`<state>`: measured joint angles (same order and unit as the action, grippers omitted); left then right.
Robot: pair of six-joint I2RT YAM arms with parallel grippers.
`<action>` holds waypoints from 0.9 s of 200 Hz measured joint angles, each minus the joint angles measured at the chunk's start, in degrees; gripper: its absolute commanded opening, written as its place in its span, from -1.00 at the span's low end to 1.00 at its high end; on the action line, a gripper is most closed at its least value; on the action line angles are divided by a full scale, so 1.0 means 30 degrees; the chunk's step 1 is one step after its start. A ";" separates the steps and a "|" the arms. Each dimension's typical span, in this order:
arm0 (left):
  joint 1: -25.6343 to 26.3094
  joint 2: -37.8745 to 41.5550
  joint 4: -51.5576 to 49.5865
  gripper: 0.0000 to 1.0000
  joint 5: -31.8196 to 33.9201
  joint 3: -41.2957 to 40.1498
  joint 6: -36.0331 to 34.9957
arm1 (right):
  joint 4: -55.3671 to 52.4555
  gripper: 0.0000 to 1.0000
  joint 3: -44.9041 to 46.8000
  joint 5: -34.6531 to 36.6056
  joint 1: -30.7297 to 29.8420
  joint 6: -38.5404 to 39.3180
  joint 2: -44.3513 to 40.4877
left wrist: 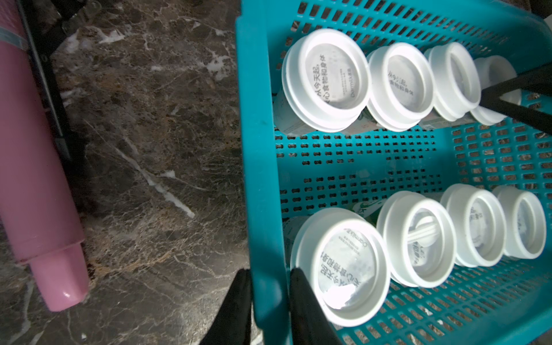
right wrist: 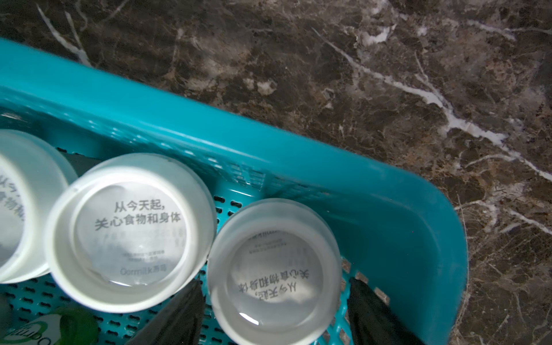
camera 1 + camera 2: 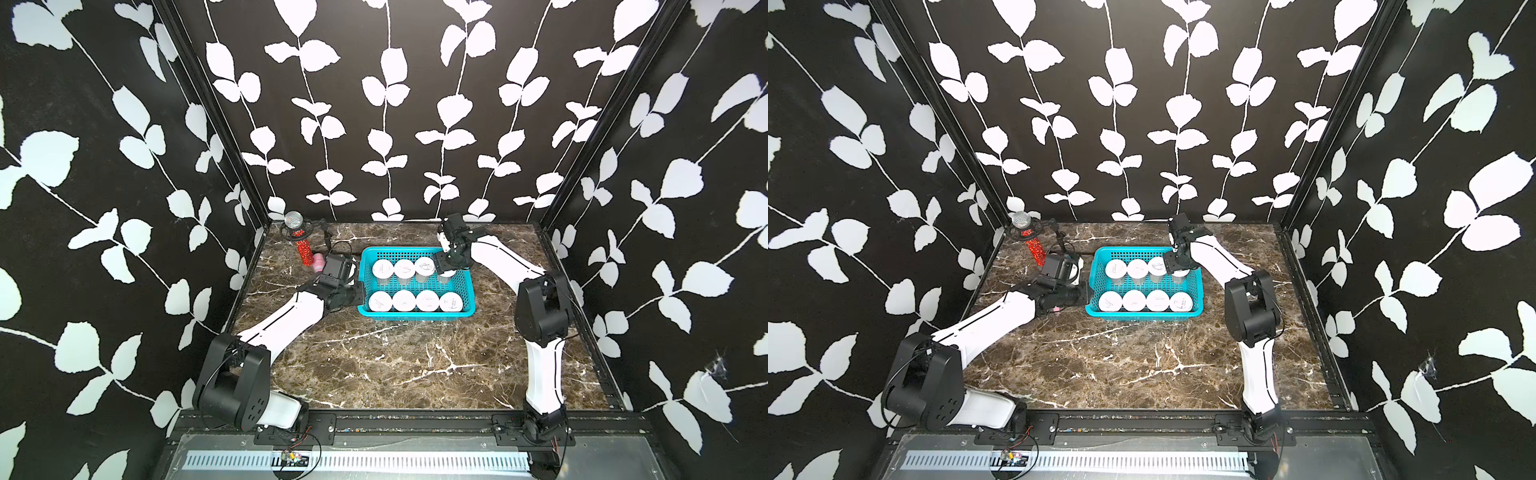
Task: Put the yogurt in the basket
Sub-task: Adjust the basket at the center of the board, then reset both arms
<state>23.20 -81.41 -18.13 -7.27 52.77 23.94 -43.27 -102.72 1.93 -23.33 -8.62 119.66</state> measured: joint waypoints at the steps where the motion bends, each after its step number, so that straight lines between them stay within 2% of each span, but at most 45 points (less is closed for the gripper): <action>1: 0.0000 0.0000 0.0000 -0.52 0.0000 -0.0007 0.0000 | -0.0007 0.56 0.0000 0.0000 0.0000 -0.0007 -0.0007; 23: 0.0000 0.0007 0.0000 -0.51 0.0000 -0.0007 0.0000 | 0.0044 0.61 0.0007 -0.0036 0.0007 -0.0007 -0.0219; 50: 0.0000 0.0284 -0.0197 -0.41 0.0153 0.0000 -0.0058 | 0.0430 0.67 0.0277 -0.0168 0.0007 -0.0007 -0.1122; 114: 0.0000 0.1333 -0.0583 0.12 0.1137 0.0000 -0.0554 | 0.4051 0.76 0.4364 0.0029 0.0015 -0.0350 -0.5595; 142: 0.0000 0.1705 -0.0641 0.32 0.2703 0.0000 -0.0940 | 0.5967 0.83 0.6914 0.1297 0.0051 -0.0867 -0.7053; 180: 0.0000 0.2178 -0.0117 0.62 0.6193 -0.0007 -0.1865 | 0.8247 0.98 1.0586 0.4116 0.0510 -0.1902 -0.9085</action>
<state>23.20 -74.87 -18.48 11.31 52.75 18.35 -18.52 -70.96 14.28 -21.80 -14.33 92.40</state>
